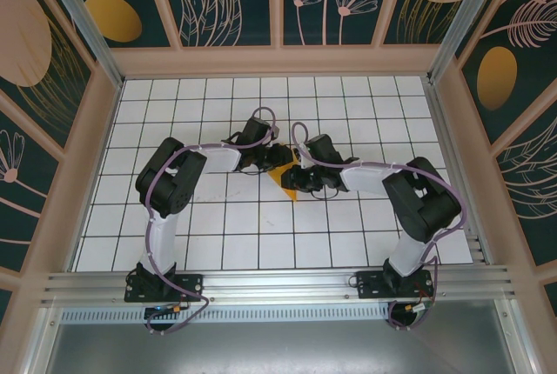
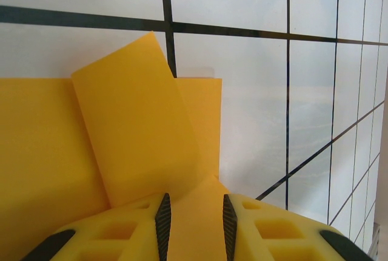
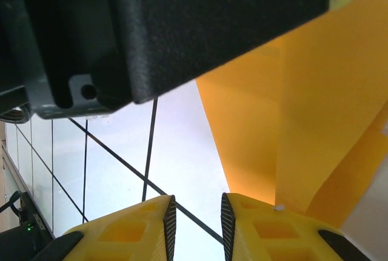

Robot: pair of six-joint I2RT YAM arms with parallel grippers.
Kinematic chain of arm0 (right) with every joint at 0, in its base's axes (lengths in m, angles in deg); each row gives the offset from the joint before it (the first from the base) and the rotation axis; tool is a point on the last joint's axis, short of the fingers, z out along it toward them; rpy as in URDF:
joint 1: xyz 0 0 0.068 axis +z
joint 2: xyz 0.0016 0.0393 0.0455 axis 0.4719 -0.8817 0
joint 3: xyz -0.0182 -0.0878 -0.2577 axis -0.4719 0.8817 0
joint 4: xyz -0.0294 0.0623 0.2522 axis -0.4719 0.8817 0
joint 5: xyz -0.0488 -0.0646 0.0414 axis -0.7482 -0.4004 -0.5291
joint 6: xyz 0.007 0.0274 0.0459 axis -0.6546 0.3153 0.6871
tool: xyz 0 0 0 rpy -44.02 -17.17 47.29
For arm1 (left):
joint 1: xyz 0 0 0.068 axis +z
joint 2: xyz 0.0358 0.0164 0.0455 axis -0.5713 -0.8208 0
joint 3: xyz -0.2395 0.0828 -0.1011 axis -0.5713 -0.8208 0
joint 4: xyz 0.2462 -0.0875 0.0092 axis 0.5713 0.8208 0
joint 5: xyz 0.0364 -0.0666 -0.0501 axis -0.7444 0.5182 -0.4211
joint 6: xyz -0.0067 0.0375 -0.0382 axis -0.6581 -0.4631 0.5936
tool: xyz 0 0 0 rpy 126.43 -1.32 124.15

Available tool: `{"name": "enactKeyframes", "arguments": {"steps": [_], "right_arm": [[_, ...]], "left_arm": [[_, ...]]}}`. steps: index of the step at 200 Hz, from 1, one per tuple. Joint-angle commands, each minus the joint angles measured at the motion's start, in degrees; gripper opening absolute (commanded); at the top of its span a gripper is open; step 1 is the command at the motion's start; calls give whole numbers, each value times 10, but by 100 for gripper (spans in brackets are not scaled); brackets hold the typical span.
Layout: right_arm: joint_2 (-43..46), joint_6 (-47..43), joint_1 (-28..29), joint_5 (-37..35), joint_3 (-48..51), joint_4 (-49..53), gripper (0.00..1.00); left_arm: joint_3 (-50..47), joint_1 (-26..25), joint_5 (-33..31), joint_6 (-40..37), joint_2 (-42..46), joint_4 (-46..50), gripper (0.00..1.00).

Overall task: Fold a paper plane with a square sheet of paper (fold left side to right side)
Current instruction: Fourth fold the wing at the center of the table.

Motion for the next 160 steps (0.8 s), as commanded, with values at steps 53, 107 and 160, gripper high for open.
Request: {"name": "enactKeyframes", "arguments": {"steps": [53, 107, 160], "right_arm": [[-29, -15, 5, -25, -2, 33, 29], [-35, -21, 9, -34, -6, 43, 29], [-42, -27, 16, -44, -4, 68, 28]], "left_arm": [[-22, -1, -32, -3, -20, 47, 33], [-21, -1, -31, -2, -22, 48, 33], [-21, -1, -36, -4, -25, 49, 33]]}}
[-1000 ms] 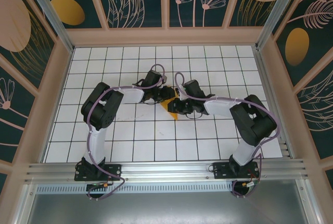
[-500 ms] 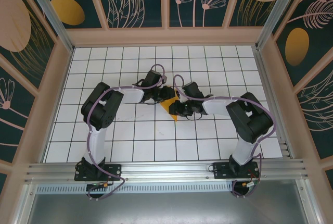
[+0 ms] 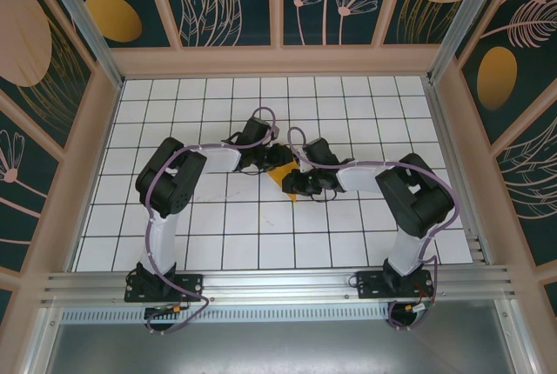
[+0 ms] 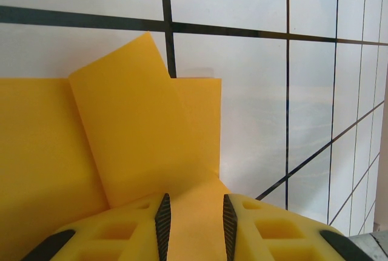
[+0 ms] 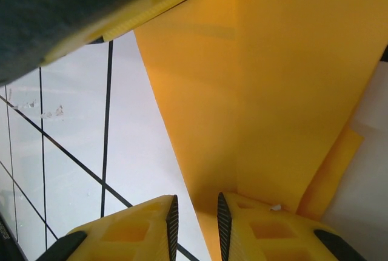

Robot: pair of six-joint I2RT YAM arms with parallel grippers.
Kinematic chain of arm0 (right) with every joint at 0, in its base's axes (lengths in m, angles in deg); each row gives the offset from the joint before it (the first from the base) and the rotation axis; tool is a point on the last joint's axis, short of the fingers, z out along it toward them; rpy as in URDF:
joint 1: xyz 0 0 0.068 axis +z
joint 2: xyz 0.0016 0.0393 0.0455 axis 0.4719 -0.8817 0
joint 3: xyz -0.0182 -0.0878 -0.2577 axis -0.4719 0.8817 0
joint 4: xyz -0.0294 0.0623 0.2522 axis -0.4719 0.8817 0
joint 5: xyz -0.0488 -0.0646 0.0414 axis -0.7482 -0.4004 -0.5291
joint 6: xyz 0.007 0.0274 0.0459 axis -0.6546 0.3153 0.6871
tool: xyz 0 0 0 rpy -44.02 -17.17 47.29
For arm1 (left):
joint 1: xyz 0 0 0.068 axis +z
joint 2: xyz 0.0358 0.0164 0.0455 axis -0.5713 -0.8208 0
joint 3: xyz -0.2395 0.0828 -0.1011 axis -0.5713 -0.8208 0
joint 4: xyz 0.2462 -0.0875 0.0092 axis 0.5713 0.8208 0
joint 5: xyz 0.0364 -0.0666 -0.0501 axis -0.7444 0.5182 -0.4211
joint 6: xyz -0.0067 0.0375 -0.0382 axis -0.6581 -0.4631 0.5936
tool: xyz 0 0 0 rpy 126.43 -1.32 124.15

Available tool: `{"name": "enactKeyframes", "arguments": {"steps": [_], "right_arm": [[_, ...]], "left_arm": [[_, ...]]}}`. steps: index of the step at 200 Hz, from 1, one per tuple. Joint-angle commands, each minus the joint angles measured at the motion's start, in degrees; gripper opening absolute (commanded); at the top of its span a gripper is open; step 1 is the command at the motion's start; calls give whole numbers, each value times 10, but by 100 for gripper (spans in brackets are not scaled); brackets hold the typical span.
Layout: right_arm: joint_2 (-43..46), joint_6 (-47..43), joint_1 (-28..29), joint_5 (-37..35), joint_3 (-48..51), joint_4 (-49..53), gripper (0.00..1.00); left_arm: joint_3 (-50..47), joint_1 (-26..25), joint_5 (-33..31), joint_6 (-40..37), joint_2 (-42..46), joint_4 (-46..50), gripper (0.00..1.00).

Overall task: Fold a paper plane with a square sheet of paper (fold left side to right side)
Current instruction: Fourth fold the wing at the center of the table.

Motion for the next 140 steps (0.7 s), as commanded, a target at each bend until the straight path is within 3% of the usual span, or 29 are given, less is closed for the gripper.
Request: {"name": "enactKeyframes", "arguments": {"steps": [1, 77, 140], "right_arm": [[-13, -11, 7, -13, -2, 57, 28], [11, -22, 11, -27, 16, 92, 26], [95, -29, 15, -21, -28, 103, 27]], "left_arm": [[-20, -1, -36, -4, -25, 50, 33], [-19, -1, -39, -4, -29, 53, 33], [-23, -1, -40, -3, -21, 54, 33]]}}
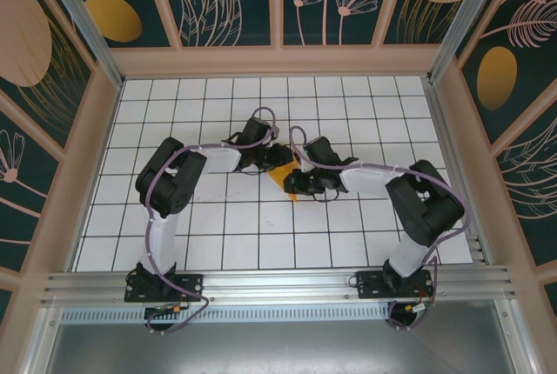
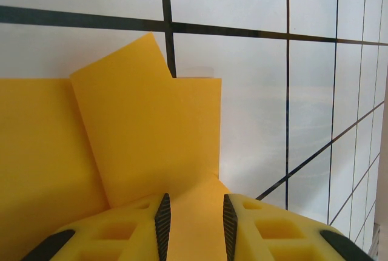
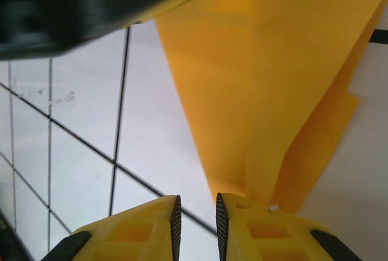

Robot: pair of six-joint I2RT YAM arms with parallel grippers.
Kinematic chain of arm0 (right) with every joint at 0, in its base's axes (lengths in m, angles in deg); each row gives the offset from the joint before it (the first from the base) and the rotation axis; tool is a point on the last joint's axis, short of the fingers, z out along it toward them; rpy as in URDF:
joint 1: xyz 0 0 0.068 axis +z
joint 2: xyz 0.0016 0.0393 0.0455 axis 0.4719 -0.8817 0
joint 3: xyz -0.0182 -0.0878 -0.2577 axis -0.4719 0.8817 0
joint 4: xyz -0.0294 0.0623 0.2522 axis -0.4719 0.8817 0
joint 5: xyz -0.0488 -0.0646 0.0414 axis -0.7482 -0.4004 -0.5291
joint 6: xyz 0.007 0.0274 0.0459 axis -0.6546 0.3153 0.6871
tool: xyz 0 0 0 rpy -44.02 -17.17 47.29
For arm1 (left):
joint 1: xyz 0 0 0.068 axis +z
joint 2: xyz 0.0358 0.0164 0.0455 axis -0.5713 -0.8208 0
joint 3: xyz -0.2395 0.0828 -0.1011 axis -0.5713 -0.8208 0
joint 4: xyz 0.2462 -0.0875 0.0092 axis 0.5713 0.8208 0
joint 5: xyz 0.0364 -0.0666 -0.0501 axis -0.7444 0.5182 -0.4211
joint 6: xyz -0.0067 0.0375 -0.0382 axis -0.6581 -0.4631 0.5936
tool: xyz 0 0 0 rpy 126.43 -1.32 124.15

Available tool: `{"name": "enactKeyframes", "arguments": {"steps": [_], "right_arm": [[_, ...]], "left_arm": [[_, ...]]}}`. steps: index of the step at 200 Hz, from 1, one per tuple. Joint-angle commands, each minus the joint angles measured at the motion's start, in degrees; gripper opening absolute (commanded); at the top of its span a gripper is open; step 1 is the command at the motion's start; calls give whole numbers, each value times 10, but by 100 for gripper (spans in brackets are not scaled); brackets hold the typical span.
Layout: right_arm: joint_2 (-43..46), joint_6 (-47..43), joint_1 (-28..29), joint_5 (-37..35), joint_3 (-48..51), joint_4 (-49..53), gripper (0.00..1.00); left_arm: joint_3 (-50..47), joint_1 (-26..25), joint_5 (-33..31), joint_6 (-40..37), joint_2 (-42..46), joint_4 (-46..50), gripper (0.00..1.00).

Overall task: Fold a paper plane with a square sheet of paper (fold left side to right side)
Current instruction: Fourth fold the wing at the center of the table.

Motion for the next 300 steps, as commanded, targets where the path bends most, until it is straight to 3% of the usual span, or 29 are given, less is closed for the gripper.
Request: {"name": "enactKeyframes", "arguments": {"steps": [1, 70, 175, 300], "right_arm": [[40, -13, 8, -3, -24, 42, 27], [3, 8, 29, 8, -33, 21, 27], [-41, 11, 4, 27, -9, 8, 26], [-53, 8, 1, -16, 15, 53, 25]], "left_arm": [[-23, -1, -39, -3, -21, 54, 33], [-25, -1, -38, -1, -20, 53, 33], [-25, -1, -37, -2, -19, 52, 33], [-27, -1, -42, -1, -21, 50, 33]]}}
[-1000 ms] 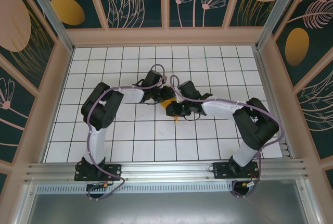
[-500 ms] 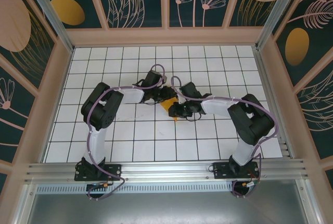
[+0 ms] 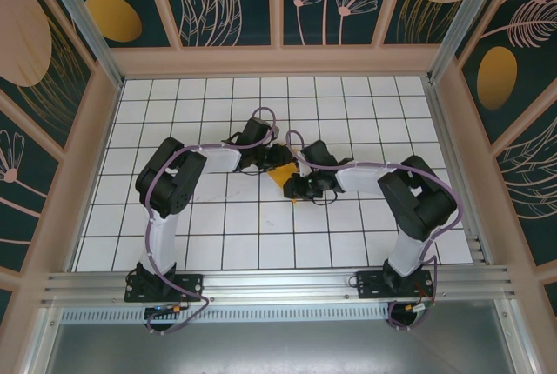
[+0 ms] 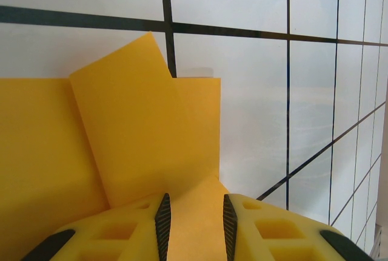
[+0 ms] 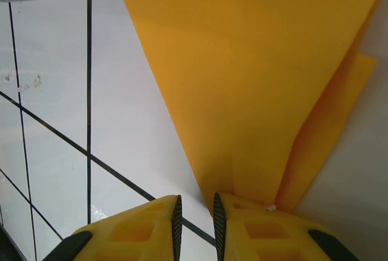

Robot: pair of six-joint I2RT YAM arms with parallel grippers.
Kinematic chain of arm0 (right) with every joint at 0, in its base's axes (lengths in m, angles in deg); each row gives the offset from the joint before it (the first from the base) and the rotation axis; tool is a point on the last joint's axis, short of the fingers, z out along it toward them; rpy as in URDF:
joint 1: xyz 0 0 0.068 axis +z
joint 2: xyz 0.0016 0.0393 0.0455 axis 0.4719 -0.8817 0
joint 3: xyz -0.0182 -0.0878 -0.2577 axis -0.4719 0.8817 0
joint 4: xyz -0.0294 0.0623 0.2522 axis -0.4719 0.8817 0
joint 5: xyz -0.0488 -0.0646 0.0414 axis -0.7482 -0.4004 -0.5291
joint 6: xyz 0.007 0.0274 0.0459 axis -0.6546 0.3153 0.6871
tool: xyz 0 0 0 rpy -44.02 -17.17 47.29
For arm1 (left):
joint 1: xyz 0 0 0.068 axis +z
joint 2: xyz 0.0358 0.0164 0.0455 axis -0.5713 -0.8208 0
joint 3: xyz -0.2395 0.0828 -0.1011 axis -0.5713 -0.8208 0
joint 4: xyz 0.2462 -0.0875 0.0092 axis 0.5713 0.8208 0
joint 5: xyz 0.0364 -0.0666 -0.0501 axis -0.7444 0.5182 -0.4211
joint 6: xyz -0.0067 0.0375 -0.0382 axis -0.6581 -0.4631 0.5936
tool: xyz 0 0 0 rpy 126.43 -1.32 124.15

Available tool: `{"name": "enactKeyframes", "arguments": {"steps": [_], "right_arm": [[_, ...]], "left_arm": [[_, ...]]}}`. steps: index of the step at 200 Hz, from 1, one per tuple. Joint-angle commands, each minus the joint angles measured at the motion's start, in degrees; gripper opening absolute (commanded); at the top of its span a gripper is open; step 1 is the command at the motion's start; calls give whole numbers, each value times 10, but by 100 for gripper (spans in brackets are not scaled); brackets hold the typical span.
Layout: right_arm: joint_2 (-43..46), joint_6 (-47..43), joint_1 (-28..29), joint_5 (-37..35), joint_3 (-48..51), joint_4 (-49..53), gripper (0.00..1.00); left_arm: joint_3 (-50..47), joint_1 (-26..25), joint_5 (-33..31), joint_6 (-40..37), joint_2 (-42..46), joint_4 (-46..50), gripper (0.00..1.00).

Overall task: Fold a paper plane with a square sheet of paper (fold left side to right side)
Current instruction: Fourth fold the wing at the center of the table.

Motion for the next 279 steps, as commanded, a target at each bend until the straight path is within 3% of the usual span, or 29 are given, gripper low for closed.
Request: {"name": "enactKeyframes", "arguments": {"steps": [1, 27, 76, 170, 235, 279], "right_arm": [[-12, 4, -3, -22, 18, 46, 25], [-6, 9, -3, -13, 34, 49, 25], [14, 11, -2, 9, 76, 60, 14], [66, 29, -7, 14, 161, 50, 14], [206, 6, -17, -7, 89, 83, 16], [140, 16, -15, -9, 37, 7, 15]], "left_arm": [[-26, -1, -38, -1, -22, 51, 33], [-23, -1, -38, 0, -28, 50, 33], [-17, -1, -42, -3, -31, 57, 33], [-21, 0, -44, -4, -26, 58, 33], [-22, -1, -41, -3, -20, 57, 33], [-22, -1, -39, -1, -18, 56, 33]]}}
